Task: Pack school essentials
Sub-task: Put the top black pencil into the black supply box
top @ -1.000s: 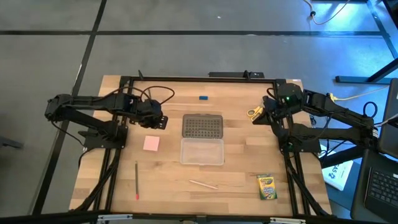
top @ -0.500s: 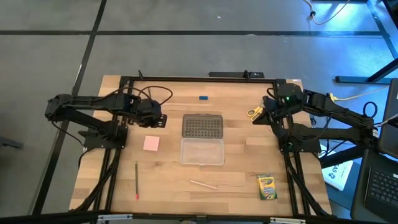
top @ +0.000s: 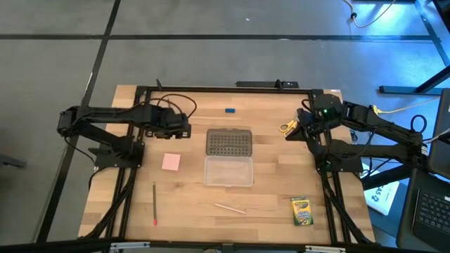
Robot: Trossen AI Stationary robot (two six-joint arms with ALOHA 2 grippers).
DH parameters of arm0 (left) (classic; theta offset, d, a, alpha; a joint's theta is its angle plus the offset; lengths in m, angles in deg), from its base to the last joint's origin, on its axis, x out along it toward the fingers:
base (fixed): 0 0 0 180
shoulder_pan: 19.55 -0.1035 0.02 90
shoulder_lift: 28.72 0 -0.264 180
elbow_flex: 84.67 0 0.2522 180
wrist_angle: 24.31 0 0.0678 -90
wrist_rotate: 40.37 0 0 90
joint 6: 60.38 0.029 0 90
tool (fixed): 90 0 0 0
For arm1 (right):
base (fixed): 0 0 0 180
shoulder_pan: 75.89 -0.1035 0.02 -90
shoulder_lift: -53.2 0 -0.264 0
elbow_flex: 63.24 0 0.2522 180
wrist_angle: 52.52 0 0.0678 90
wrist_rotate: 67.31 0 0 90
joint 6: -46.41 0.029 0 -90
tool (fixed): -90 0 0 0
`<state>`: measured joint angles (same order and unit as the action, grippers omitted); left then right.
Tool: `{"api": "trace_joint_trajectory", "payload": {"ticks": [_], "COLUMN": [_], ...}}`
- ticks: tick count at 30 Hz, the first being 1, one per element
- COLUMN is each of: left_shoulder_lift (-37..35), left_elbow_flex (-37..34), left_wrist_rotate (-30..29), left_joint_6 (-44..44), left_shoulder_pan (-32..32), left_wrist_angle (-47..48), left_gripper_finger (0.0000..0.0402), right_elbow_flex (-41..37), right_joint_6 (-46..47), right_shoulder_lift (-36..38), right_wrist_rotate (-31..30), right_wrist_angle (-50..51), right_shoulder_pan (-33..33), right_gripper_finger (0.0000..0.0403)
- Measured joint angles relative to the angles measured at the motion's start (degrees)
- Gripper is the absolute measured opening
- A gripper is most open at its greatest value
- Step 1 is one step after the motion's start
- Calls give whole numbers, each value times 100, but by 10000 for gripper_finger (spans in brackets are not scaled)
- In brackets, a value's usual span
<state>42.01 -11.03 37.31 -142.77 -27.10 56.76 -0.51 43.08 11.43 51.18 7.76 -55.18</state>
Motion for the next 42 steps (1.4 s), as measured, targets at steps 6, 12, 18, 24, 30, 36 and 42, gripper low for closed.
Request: {"api": "trace_joint_trajectory", "payload": {"ticks": [6,12,18,24,30,36,42], "left_shoulder_lift": [288,670,744,741,742,816,1117], "left_elbow_flex": [0,-95,-1090,-1500,-1504,-1733,-1794], "left_wrist_rotate": [294,520,1139,953,675,687,708], "left_joint_6": [292,896,948,959,1492,1851,2099], "left_shoulder_pan": [-835,-1551,-1882,-2137,-2503,-2874,-3078], "left_wrist_angle": [-2,-327,-1822,-2206,-2132,-2279,-2467], "left_gripper_finger": [186,186,186,186,186,186,186], "right_elbow_flex": [0,0,0,0,0,0,0], "right_joint_6": [-2,-1,-1,2,4,6,9], "right_shoulder_lift": [0,0,0,0,0,0,2], "right_wrist_rotate": [0,0,0,0,0,0,0], "right_wrist_angle": [2,2,2,2,2,2,2], "right_shoulder_pan": [0,0,0,0,0,0,0], "right_gripper_finger": [16,16,16,16,16,16,16]}}
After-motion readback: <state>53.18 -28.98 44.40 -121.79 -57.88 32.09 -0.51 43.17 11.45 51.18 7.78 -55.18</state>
